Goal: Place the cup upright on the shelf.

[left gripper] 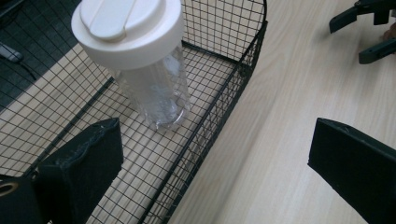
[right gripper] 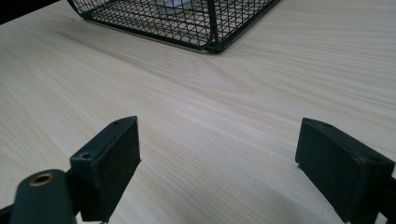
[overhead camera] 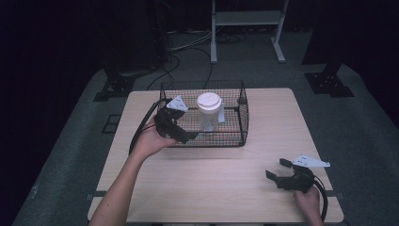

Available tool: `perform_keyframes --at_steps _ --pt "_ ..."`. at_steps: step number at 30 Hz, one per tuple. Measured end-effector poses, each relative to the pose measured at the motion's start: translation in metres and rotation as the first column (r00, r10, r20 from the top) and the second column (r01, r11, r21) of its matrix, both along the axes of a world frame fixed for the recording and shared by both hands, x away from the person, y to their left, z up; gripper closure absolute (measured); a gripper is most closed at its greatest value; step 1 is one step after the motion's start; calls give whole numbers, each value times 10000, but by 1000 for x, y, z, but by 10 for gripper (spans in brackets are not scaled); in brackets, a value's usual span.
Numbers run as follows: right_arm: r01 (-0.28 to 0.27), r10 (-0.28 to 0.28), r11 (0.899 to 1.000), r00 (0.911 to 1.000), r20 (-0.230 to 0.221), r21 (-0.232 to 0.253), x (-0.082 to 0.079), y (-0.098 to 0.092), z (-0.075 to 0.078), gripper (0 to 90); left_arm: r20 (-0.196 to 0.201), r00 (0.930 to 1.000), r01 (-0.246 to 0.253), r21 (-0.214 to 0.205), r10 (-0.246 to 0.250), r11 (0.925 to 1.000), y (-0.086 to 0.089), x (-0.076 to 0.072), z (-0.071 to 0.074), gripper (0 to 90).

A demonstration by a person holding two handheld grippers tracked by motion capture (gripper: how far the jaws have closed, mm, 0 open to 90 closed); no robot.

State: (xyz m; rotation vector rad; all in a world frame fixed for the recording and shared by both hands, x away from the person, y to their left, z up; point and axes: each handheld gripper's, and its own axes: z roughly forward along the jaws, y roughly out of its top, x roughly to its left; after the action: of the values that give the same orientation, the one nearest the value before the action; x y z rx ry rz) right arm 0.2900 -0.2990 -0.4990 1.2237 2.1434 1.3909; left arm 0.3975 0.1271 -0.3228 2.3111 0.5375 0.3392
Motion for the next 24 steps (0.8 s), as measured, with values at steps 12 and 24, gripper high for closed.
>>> perform_keyframes --at_steps 12,24 --pt "-2 2 10000 10000 17 -44 0 0 0 129 -282 9994 183 -123 -186 9998 4 -12 -19 23" --pt "21 -21 10000 10000 15 -34 0 0 0 129 -364 9993 116 -377 -130 9992 16 -23 -34 23"
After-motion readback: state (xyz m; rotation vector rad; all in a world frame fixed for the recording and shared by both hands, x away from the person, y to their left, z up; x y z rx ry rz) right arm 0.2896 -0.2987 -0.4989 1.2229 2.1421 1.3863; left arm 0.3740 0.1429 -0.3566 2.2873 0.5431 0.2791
